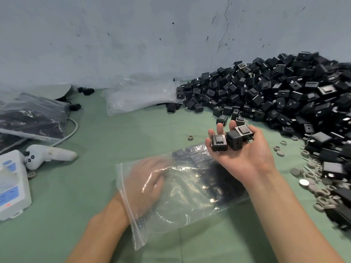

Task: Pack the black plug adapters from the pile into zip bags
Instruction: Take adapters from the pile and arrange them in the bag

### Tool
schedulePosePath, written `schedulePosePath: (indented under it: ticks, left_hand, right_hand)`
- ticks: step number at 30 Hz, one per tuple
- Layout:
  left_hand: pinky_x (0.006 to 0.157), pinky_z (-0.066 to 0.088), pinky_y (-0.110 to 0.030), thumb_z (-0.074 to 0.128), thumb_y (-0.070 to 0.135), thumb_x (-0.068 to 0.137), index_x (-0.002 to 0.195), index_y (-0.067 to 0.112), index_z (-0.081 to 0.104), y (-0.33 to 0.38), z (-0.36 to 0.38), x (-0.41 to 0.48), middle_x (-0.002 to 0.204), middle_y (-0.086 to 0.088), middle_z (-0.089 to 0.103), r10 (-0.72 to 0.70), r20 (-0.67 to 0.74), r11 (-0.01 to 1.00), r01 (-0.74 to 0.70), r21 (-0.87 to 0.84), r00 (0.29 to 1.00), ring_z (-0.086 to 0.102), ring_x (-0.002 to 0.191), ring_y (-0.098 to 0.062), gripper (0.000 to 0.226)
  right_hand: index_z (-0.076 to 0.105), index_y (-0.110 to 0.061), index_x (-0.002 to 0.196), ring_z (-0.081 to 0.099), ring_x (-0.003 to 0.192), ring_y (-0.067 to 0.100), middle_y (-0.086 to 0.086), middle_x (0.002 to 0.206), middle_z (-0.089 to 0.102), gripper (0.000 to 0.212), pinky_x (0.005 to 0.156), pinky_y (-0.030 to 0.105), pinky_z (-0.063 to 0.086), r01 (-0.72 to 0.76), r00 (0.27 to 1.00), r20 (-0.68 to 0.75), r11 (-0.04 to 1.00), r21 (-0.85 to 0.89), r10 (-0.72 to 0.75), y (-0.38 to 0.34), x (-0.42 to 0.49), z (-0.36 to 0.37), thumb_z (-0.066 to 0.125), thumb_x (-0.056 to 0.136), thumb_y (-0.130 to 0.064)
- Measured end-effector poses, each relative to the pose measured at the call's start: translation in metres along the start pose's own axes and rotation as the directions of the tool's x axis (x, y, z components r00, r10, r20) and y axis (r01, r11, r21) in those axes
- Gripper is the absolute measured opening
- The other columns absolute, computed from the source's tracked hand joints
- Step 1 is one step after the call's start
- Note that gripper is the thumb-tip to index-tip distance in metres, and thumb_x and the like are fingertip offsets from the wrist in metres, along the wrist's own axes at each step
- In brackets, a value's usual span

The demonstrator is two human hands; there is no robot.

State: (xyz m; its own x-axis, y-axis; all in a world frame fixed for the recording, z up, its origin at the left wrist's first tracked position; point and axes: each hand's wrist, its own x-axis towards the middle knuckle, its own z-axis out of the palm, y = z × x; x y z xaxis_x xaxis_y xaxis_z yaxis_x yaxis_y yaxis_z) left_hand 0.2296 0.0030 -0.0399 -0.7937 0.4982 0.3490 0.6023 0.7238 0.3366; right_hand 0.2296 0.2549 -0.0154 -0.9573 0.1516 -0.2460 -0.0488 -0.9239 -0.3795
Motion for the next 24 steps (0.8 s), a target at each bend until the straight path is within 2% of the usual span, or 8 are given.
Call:
schedulePosePath:
  ticks: [3, 6, 9, 10, 12, 15, 18, 24]
  left_hand:
    - [0.083, 0.052, -0.022, 0.061, 0.019, 0.087, 0.096, 0.043, 0.073, -0.011, -0.011, -0.016, 0.096, 0.019, 0.073, -0.294, -0.024, 0.943, 0.286, -0.173, 0.955, 0.068, 0.093, -0.005, 0.028]
    - [0.071, 0.054, -0.036, 0.06, 0.025, 0.088, 0.085, 0.039, 0.069, -0.022, -0.022, -0.027, 0.083, 0.012, 0.072, -0.433, -0.135, 0.901, 0.431, -0.046, 0.891, 0.067, 0.078, -0.018, 0.017]
    - [0.055, 0.046, -0.029, 0.045, 0.026, 0.08, 0.079, 0.035, 0.066, -0.023, -0.042, -0.031, 0.068, 0.012, 0.067, -0.508, -0.468, 0.861, 0.445, -0.246, 0.724, 0.057, 0.055, -0.013, 0.023]
    - [0.049, 0.041, -0.026, 0.04, 0.025, 0.078, 0.078, 0.037, 0.064, -0.02, -0.049, -0.031, 0.069, 0.015, 0.066, -0.537, -0.535, 0.844, 0.415, -0.34, 0.652, 0.053, 0.05, -0.011, 0.028]
    - [0.042, 0.031, -0.022, 0.037, 0.022, 0.078, 0.077, 0.037, 0.063, -0.007, -0.057, -0.029, 0.071, 0.016, 0.064, -0.524, -0.599, 0.849, 0.324, -0.417, 0.605, 0.048, 0.047, -0.011, 0.03]
    - [0.052, 0.035, -0.012, 0.041, 0.022, 0.083, 0.087, 0.034, 0.062, 0.024, -0.054, -0.022, 0.082, 0.018, 0.064, -0.368, -0.574, 0.919, 0.192, -0.344, 0.731, 0.055, 0.063, -0.004, 0.025]
    - [0.066, 0.042, -0.017, 0.047, 0.033, 0.092, 0.104, 0.038, 0.056, 0.047, -0.039, -0.018, 0.094, 0.019, 0.056, -0.194, -0.459, 0.978, 0.135, -0.158, 0.867, 0.055, 0.08, -0.002, 0.016]
    - [0.084, 0.048, -0.033, 0.05, 0.064, 0.087, 0.117, 0.05, 0.042, 0.048, -0.023, -0.011, 0.109, 0.022, 0.047, -0.254, -0.205, 0.964, 0.23, -0.133, 0.945, 0.055, 0.096, -0.006, 0.035]
  right_hand:
    - [0.069, -0.018, 0.103, 0.072, 0.097, 0.036, 0.013, 0.104, 0.072, 0.036, 0.087, 0.056, 0.054, -0.026, 1.0, 0.011, 1.0, 0.006, 0.026, 0.004, 0.0, 0.0, 0.046, 0.098, -0.046]
    - [0.069, -0.018, 0.102, 0.072, 0.097, 0.037, 0.013, 0.107, 0.072, 0.036, 0.092, 0.059, 0.051, -0.064, 0.998, 0.02, 0.998, 0.026, 0.064, 0.008, -0.001, 0.003, 0.046, 0.098, -0.046]
    - [0.067, -0.018, 0.105, 0.07, 0.101, 0.039, 0.013, 0.107, 0.071, 0.035, 0.096, 0.062, 0.048, -0.097, 0.994, 0.046, 0.994, 0.05, 0.095, 0.014, -0.004, 0.007, 0.046, 0.097, -0.044]
    - [0.067, -0.017, 0.105, 0.069, 0.102, 0.041, 0.014, 0.109, 0.071, 0.035, 0.097, 0.064, 0.047, -0.109, 0.993, 0.057, 0.992, 0.057, 0.105, 0.016, -0.005, 0.008, 0.046, 0.098, -0.044]
    - [0.066, -0.016, 0.106, 0.069, 0.102, 0.045, 0.015, 0.113, 0.07, 0.035, 0.098, 0.067, 0.044, -0.14, 0.988, 0.083, 0.988, 0.07, 0.134, 0.021, -0.008, 0.012, 0.046, 0.098, -0.043]
    - [0.066, -0.016, 0.101, 0.068, 0.104, 0.047, 0.016, 0.115, 0.069, 0.033, 0.103, 0.068, 0.04, -0.207, 0.971, 0.129, 0.978, 0.04, 0.2, 0.034, -0.013, 0.02, 0.045, 0.099, -0.041]
    - [0.064, -0.015, 0.099, 0.064, 0.111, 0.048, 0.016, 0.115, 0.068, 0.033, 0.106, 0.068, 0.035, -0.278, 0.949, 0.155, 0.961, -0.004, 0.275, 0.052, -0.019, 0.029, 0.044, 0.1, -0.042]
    - [0.062, -0.012, 0.094, 0.069, 0.084, 0.039, 0.021, 0.11, 0.066, 0.037, 0.087, 0.054, 0.052, -0.374, 0.905, 0.199, 0.926, -0.046, 0.375, 0.083, -0.035, 0.039, 0.045, 0.098, -0.045]
